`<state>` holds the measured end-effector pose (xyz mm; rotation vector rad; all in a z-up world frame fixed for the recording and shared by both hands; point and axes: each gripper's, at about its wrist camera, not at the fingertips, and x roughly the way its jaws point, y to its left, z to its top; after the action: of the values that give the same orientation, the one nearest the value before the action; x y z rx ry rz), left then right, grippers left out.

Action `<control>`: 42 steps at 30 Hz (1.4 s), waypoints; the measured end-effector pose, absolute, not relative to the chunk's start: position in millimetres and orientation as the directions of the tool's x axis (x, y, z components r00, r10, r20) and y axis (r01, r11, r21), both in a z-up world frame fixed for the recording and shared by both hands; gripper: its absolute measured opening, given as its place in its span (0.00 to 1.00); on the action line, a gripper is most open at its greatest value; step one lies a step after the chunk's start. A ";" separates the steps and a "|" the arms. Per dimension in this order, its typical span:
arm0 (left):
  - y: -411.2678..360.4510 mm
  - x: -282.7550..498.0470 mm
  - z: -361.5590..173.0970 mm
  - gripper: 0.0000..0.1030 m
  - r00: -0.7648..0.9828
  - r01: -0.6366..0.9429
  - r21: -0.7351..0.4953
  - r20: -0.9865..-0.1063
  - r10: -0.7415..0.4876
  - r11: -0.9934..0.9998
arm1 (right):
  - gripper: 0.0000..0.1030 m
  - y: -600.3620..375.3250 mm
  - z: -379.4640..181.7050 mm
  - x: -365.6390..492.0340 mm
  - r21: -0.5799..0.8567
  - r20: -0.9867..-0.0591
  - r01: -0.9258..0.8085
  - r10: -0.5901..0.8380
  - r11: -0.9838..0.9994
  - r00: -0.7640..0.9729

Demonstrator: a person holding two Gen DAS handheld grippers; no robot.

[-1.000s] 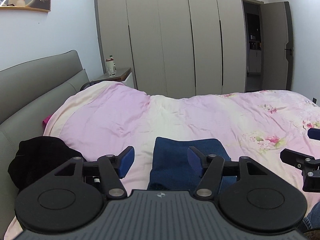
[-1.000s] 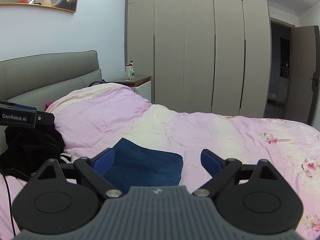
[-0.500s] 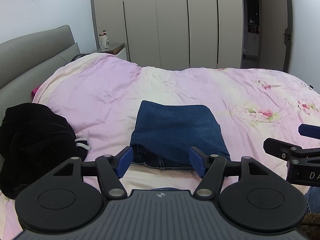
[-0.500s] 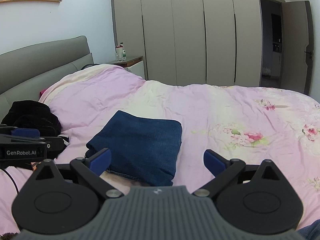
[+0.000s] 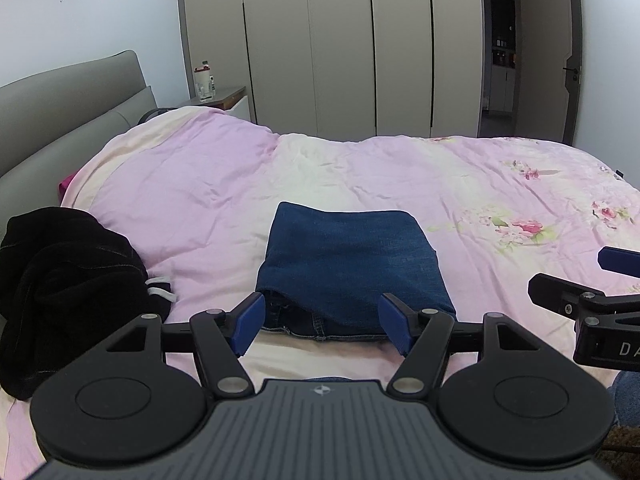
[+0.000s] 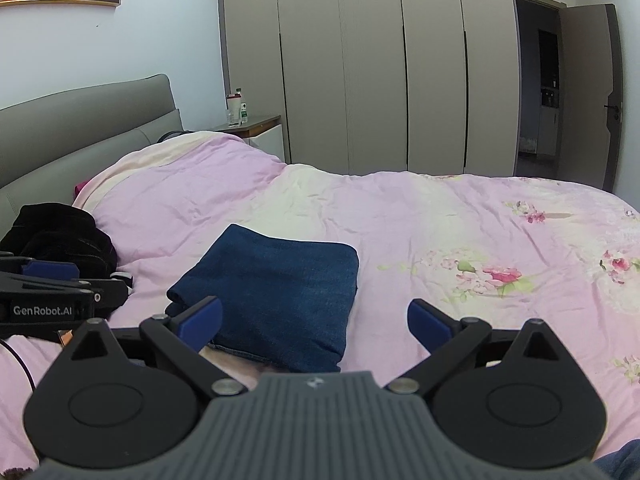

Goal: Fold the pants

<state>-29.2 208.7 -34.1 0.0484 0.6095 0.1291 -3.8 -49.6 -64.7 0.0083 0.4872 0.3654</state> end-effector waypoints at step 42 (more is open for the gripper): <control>210.4 -30.9 -27.5 0.75 0.820 -0.084 0.095 -0.559 0.123 0.992 | 0.93 -50.2 -63.0 -6.4 0.099 -0.453 -0.325 0.334 0.940 0.827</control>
<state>-30.9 210.4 -27.5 0.0675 0.5994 0.1100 -6.4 -50.2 -63.0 0.0183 0.4848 0.3497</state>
